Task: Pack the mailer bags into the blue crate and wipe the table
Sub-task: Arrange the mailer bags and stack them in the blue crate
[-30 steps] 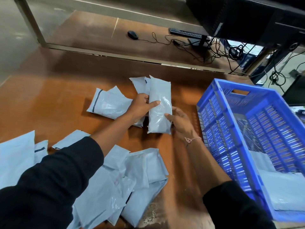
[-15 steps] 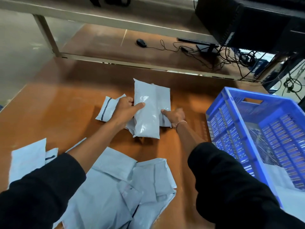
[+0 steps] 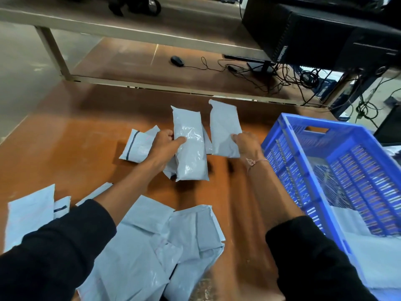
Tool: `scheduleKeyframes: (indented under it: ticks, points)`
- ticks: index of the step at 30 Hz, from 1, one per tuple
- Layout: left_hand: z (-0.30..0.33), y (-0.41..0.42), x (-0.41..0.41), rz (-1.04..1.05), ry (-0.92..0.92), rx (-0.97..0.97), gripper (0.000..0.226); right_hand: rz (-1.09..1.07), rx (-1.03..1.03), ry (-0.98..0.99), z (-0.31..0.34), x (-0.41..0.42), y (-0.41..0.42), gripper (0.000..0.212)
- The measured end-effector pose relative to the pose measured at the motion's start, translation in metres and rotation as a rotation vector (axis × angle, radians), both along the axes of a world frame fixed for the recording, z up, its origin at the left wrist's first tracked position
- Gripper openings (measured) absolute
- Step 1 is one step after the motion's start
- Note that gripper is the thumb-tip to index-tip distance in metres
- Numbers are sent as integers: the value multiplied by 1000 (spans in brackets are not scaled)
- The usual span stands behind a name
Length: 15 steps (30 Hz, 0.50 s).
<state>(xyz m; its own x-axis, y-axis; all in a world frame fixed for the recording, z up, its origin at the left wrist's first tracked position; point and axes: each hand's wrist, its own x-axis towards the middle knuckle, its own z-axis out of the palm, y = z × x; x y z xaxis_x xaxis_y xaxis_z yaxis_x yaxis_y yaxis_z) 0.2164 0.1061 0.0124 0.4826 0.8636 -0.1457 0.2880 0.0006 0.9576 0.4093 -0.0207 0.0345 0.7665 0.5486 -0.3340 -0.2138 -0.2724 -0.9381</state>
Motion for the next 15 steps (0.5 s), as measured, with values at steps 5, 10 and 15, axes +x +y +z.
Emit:
scheduleKeyframes:
  ticks: [5, 10, 15]
  points:
    - [6, -12, 7, -4, -80, -97, 28, 159, 82, -72, 0, -18, -20, 13]
    - [15, -30, 11, -72, -198, -251, 36, 192, 109, -189, -7, -42, -41, 22]
    - [24, -42, 17, -136, -222, -225, 55, 160, 32, -331, -8, -43, -52, 29]
